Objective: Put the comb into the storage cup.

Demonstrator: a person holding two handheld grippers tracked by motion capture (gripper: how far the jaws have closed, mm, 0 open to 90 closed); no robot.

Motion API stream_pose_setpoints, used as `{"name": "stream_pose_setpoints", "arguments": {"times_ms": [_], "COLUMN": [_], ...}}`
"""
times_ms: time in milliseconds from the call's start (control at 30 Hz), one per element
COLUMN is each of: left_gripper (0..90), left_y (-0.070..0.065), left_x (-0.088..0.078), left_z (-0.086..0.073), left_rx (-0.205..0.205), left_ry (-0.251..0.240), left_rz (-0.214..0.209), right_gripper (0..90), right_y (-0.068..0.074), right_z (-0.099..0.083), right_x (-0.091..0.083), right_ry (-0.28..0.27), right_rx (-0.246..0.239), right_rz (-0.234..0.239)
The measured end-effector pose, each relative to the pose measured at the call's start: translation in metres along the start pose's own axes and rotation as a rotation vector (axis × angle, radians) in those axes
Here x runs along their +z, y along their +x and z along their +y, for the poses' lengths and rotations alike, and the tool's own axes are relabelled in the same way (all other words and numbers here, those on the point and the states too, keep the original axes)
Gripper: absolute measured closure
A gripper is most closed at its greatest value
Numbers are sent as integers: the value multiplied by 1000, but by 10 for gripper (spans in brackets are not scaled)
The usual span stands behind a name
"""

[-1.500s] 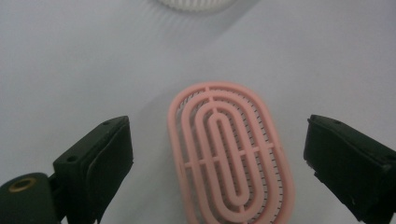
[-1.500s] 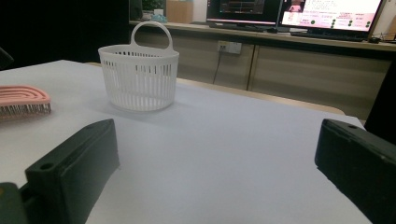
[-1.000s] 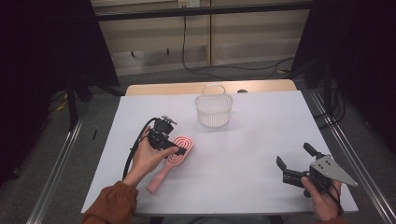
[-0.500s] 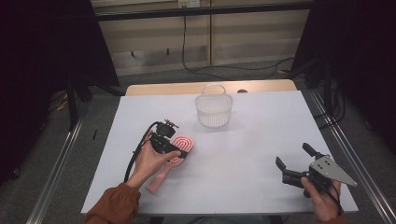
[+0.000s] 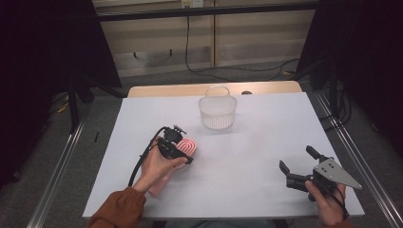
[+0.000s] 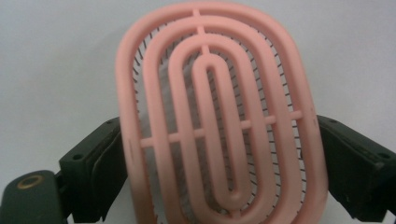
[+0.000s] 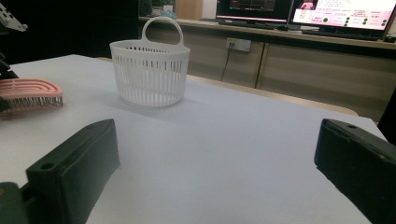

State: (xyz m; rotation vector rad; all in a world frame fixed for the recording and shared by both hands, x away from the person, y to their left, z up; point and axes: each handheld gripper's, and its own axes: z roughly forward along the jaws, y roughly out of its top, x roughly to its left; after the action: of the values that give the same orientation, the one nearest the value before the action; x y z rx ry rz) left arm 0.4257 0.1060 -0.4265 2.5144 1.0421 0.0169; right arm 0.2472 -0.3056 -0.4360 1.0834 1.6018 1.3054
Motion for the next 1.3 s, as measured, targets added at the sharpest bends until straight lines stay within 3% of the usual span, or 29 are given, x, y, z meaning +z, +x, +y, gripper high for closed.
{"name": "stream_pose_setpoints", "arguments": {"times_ms": [600,667,1100,1300], "left_gripper": [177,182,194,196], "left_y": [-1,-2,-3,-1], "left_x": [2,2,-1,-3], "left_z": [0,-1,-1,-2], "left_rx": [-21,-43,-19,-59], "left_ry": [3,-14,-2,-19], "left_rz": [-16,-16,-24,-17], "right_gripper": [0,0,0,0], "right_y": [0,0,0,0], "right_z": [0,0,0,-1], "right_x": [0,0,0,1], "right_ry": [4,3,4,3], "right_rx": [1,1,1,2], "right_rz": [4,4,5,3]}}
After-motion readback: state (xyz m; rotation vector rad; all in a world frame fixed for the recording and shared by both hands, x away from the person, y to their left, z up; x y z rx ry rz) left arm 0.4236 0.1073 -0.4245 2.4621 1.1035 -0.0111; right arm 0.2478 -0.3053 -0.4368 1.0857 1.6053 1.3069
